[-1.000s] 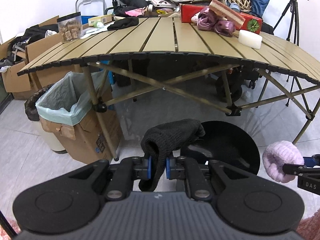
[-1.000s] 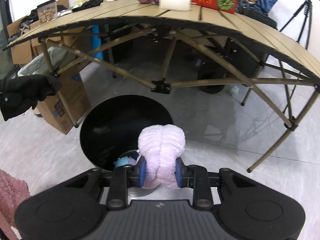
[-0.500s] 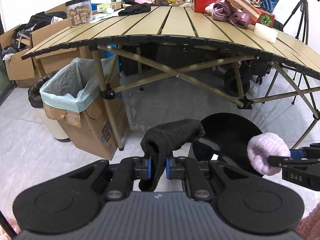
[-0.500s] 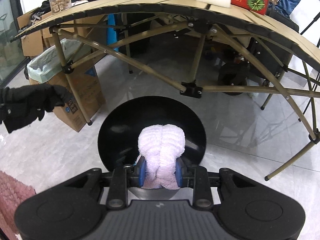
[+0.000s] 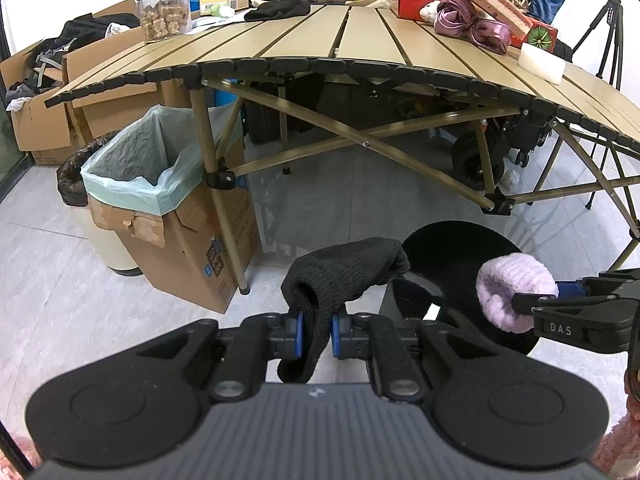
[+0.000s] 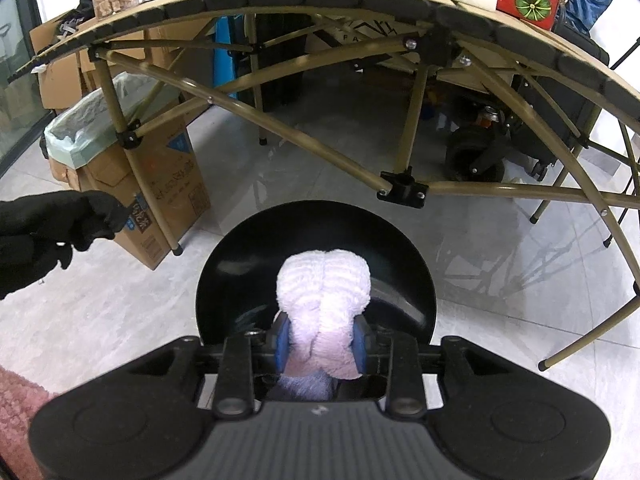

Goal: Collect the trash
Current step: 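Open the right tool over the bin to drop the lilac towel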

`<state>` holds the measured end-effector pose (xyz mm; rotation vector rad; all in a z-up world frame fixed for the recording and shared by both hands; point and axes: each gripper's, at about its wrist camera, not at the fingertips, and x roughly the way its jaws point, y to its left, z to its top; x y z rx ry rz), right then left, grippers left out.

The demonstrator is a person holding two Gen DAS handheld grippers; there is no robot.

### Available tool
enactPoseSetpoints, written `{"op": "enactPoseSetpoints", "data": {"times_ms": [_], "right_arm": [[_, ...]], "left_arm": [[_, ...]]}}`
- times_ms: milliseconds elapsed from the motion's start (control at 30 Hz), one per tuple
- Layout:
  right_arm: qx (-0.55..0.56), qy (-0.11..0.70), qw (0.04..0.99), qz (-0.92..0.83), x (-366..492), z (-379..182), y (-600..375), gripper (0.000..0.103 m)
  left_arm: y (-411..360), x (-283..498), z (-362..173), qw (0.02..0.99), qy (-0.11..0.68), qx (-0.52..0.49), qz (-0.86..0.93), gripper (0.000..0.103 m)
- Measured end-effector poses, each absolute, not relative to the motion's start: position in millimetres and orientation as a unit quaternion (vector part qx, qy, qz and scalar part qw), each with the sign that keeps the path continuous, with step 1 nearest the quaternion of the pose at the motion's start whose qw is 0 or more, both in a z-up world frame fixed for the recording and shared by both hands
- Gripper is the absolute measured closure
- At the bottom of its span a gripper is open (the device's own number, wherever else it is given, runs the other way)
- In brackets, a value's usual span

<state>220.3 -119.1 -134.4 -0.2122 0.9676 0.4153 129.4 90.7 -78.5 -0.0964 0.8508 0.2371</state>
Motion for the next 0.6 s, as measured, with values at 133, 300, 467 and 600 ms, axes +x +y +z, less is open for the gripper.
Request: {"op": "enactPoseSetpoints", "data": {"times_ms": [133,300,467,600], "right_arm": [[-0.099,0.463,0.859,0.193,222.0,-135.8,-119.2,0.06],[-0.098,0.457,0.865,0.181,223.3,-133.8,-120.5,0.003],[-0.096,0.474,0.857,0.177,226.2,-139.0,-119.7,0.0],[-0.099,0.481,0.853,0.176,225.2,-142.5,-119.0,0.0]], "left_arm": [[92.3,129.1,-79.6,0.902,0.413,-0.049,0.118,0.09],[92.8,129.1,-80.5,0.901,0.414,-0.048,0.119,0.09],[93.6,129.2,-80.9,0.901,0.415,-0.048,0.119,0.09],[93.9,129.4,-81.2,0.901,0.416,-0.048,0.119,0.09]]}}
